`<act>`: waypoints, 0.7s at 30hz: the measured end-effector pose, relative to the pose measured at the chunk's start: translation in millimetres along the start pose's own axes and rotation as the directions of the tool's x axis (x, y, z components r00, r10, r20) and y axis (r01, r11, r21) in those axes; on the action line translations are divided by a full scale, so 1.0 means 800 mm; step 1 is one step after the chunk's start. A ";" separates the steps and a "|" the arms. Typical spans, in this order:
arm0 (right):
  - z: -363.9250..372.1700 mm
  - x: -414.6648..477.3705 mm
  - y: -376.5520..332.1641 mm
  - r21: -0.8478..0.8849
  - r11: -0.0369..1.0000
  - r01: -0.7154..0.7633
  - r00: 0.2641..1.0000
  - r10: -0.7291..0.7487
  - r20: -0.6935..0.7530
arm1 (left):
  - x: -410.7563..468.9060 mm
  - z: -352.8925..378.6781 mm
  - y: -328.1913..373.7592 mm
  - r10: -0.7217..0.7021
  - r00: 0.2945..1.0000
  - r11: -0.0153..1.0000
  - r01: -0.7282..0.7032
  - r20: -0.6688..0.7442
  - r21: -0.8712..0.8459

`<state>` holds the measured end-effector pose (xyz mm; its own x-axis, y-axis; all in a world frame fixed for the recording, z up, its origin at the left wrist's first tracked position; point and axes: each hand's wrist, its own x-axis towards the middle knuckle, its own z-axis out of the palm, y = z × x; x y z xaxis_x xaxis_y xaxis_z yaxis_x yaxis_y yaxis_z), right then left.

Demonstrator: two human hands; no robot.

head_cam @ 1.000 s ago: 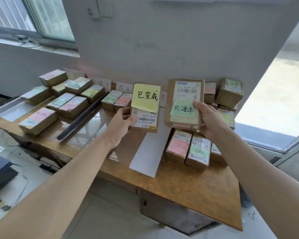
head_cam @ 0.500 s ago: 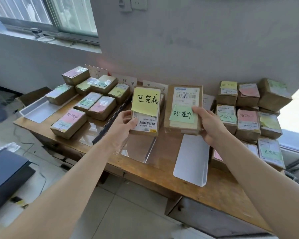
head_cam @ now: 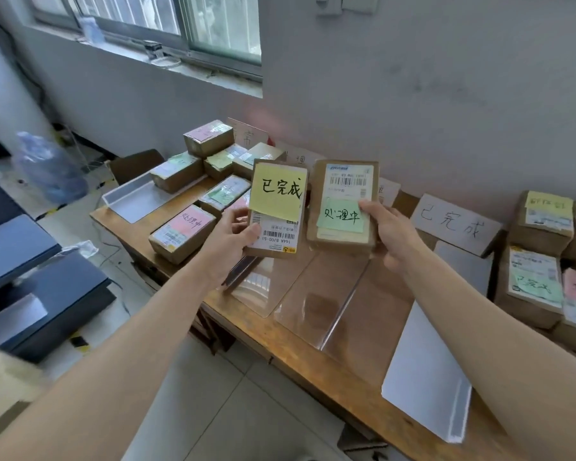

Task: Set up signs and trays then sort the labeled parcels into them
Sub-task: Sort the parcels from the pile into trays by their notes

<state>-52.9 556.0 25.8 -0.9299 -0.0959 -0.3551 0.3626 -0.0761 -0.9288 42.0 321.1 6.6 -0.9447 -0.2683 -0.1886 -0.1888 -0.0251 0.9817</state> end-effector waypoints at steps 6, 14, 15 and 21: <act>0.063 0.031 -0.007 0.000 1.000 -0.017 1.000 0.017 0.026 | 0.032 -0.057 0.002 -0.017 1.000 0.997 0.017 0.002 -0.079; 0.217 0.056 0.064 -0.022 0.980 -0.198 0.980 0.198 0.003 | 0.104 -0.212 0.008 0.008 1.000 0.999 -0.009 -0.025 -0.042; 0.239 0.057 0.078 -0.024 0.974 -0.224 0.975 0.224 -0.016 | 0.113 -0.232 0.008 -0.001 1.000 1.000 0.001 -0.025 -0.029; 0.331 0.058 0.142 -0.022 0.926 -0.378 0.922 0.374 -0.106 | 0.151 -0.313 0.002 -0.059 0.997 0.998 0.058 0.045 0.024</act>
<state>-38.6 279.7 -68.1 -0.7280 -0.0116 -0.6854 0.6855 -0.0127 -0.7279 -5.0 47.5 -7.6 -0.9430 -0.2226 -0.2473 -0.2498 -0.0173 0.9681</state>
